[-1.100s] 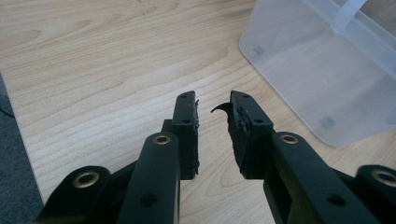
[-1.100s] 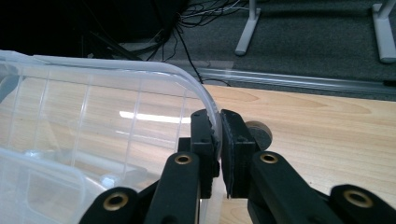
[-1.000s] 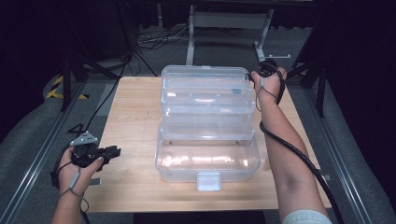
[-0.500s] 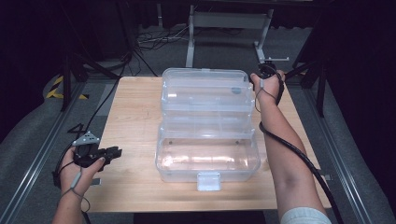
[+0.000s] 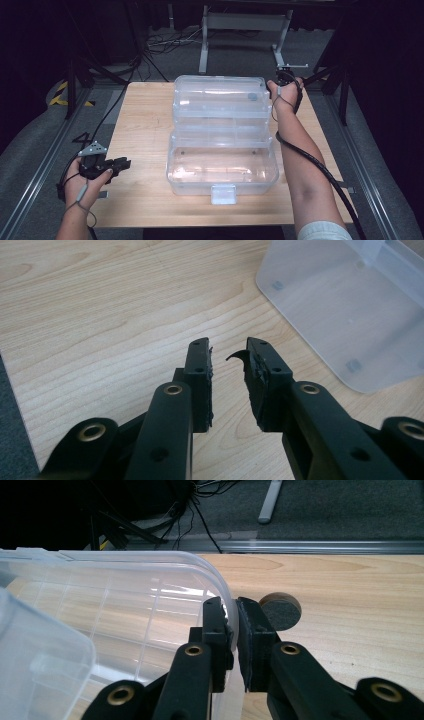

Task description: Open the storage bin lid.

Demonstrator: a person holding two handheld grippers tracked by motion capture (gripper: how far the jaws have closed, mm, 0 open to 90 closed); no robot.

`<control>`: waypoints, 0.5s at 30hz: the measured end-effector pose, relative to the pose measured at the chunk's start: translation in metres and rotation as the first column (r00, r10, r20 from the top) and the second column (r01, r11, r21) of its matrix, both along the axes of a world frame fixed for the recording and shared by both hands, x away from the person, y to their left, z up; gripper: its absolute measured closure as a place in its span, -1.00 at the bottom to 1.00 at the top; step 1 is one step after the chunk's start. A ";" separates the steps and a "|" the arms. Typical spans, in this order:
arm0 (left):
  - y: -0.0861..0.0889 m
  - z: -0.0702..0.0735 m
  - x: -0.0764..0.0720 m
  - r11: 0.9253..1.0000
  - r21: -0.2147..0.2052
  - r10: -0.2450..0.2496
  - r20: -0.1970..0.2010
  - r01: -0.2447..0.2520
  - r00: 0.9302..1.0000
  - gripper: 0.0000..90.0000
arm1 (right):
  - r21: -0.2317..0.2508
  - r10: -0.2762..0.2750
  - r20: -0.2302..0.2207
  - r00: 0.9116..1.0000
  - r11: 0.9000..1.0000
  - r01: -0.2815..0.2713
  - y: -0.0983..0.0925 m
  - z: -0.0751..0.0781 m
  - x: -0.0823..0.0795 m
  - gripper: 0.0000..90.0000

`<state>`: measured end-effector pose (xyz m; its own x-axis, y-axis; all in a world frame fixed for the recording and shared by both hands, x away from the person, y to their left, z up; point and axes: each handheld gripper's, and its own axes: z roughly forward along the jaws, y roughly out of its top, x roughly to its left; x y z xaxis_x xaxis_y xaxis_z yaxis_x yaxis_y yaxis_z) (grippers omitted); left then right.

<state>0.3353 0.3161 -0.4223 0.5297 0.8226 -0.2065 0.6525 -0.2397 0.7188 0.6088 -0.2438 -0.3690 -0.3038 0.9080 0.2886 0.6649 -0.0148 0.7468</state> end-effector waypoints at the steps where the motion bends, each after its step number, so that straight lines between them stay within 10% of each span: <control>1: 0.000 0.000 0.000 1.000 -0.001 0.001 -0.001 -0.001 1.000 0.62 | 0.003 0.000 -0.002 1.000 1.000 0.000 0.000 -0.001 0.000 0.86; 15: -0.001 -0.001 0.001 1.000 0.001 -0.004 -0.005 0.004 1.000 0.62 | -0.002 -0.005 -0.019 1.000 1.000 0.005 0.001 -0.007 0.002 0.84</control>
<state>0.3359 0.3148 -0.4230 0.5317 0.8210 -0.2080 0.6553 -0.2432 0.7152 0.6111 -0.2431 -0.3764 -0.2942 0.9100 0.2921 0.6787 -0.0162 0.7342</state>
